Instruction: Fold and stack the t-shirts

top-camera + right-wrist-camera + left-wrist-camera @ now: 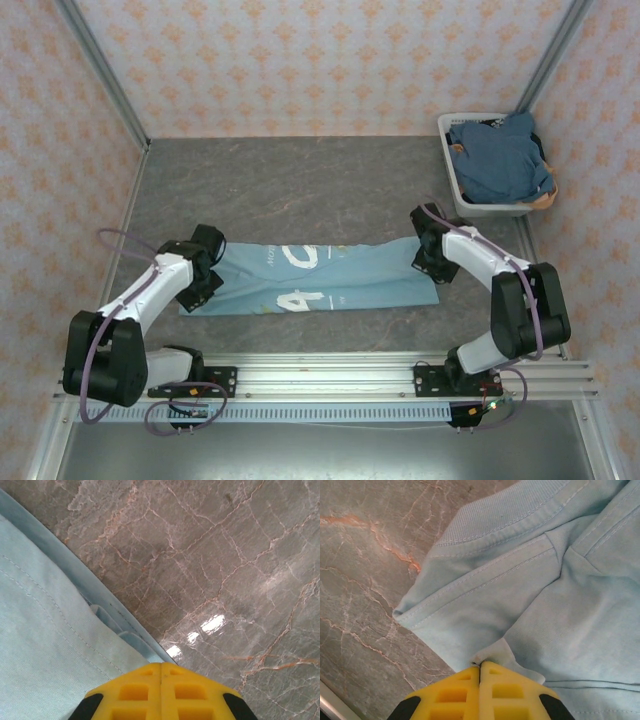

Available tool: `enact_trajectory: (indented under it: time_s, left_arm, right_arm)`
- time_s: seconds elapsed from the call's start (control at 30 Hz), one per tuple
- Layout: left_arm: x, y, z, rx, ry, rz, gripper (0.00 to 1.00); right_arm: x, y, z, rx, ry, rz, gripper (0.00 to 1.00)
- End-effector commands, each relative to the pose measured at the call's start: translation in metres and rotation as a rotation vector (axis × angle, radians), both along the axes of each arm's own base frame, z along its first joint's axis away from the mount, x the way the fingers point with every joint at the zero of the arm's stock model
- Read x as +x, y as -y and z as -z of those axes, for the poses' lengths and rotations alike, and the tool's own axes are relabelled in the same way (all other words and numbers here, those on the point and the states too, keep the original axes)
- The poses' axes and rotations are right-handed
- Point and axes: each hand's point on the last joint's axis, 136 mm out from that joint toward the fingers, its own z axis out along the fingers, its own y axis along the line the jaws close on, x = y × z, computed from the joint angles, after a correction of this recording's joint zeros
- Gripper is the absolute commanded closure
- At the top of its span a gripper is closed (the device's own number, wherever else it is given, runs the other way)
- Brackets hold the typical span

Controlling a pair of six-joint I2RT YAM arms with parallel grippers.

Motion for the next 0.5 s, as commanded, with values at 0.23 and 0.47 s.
enact_trajectory:
  time_s: [0.23,0.47]
  left_arm:
    - [0.045,-0.004,-0.055,0.046,0.142,0.044,0.35]
    - [0.13,-0.027,-0.06,-0.091,0.27,-0.015,0.33]
  right_arm:
    - [0.0,0.018,-0.039,-0.092,0.081,0.059,0.61]
    - [0.055,-0.018,-0.046,0.065,0.173,-0.012,0.52]
